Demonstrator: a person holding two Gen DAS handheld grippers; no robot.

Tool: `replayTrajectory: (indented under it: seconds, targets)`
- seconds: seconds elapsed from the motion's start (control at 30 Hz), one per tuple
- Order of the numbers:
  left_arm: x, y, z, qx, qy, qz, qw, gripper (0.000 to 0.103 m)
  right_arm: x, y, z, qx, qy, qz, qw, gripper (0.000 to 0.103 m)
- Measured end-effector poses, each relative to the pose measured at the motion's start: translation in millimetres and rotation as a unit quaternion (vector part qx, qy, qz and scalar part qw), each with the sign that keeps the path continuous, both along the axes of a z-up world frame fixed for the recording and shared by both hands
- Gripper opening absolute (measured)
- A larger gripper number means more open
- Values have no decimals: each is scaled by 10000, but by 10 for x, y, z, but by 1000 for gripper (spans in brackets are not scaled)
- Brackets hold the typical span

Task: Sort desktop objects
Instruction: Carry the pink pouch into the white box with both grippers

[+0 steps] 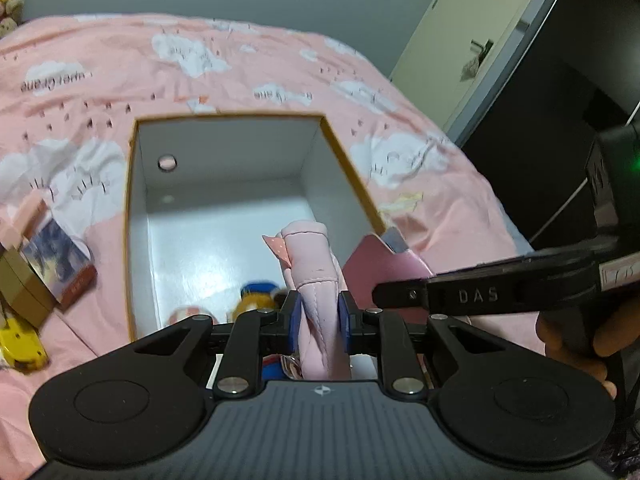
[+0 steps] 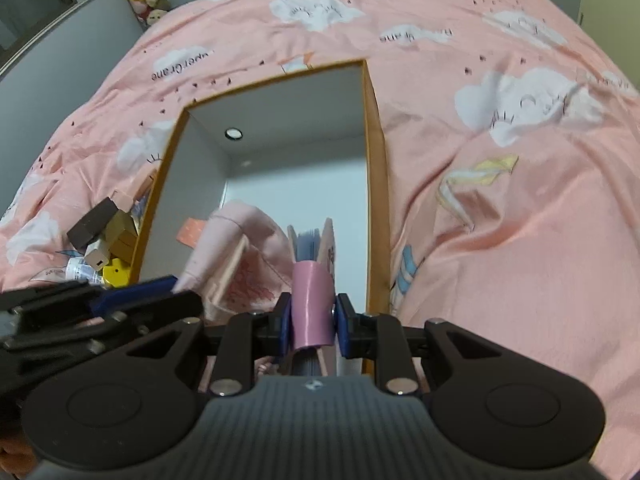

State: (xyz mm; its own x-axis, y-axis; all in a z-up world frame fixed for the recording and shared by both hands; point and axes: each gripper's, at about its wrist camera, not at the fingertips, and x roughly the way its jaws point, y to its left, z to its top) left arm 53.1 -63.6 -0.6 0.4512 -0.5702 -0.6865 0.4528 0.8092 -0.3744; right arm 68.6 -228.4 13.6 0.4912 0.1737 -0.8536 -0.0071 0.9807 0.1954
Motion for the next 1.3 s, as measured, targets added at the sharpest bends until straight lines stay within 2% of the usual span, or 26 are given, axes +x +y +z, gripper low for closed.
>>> replayTrajectory:
  seconds: [0.23,0.5,0.83,0.93,0.97,1.0,1.3]
  targets:
    - [-20,-61,-112,31,182,-108,9998,22,11,43,-162,-178,180,-146,9996,24]
    - [89,-96,-249,-282,660,-235,9971,21,39,103,-190,-465,181,-95,9987,25]
    - [221,-95,-431,-593,1274,-213,9898,20,47,78,-168,-475,239,-25,9986,29]
    - [218,-160,-464,-515,1277,-265,9901,19,47,56,-152,-255,234,7,9994,40]
    - [213,-181,-463,-501,1258,-303,9903,17,48,61,-150,-240,230,24,9994,40]
    - [210,-200,-460,-512,1259,-349,9901,11,47,78,-151,-330,213,38,9992,40]
    - [159,-314,-428,-261,1104,-484,9924,11,26,30,-53,-293,-7,63,9996,36]
